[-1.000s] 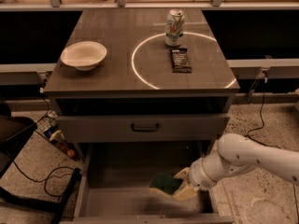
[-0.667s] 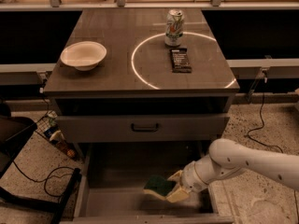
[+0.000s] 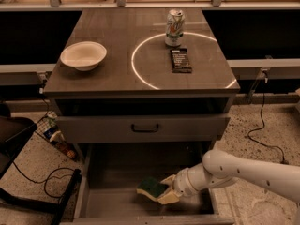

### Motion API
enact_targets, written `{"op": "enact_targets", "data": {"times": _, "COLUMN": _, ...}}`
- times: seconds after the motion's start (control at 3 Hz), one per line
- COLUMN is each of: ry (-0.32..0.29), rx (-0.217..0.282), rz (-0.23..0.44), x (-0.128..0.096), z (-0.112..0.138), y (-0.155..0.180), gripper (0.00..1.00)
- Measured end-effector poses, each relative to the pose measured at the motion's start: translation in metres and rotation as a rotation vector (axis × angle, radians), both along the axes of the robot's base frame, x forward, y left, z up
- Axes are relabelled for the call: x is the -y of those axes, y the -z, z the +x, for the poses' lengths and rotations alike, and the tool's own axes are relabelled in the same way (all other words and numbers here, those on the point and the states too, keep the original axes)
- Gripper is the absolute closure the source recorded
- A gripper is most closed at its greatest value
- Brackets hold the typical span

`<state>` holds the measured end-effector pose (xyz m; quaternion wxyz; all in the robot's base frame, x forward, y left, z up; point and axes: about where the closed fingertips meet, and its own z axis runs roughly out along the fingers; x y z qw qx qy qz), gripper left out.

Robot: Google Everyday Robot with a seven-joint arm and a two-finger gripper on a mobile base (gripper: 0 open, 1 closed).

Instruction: Place sponge into middle drawer

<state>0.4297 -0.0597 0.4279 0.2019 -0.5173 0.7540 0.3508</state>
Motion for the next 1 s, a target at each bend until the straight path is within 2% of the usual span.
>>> {"op": "enact_targets", "data": {"times": 0.67, "ry": 0.000, "rx": 0.054, "rz": -0.036, "x": -0.044, "z": 0.009, "y": 0.000, "gripper": 1.00}}
{"op": "enact_targets", "data": {"times": 1.0, "ry": 0.020, "rx": 0.084, "rz": -0.043, "x": -0.060, "z": 0.017, "y": -0.004, "gripper": 1.00}}
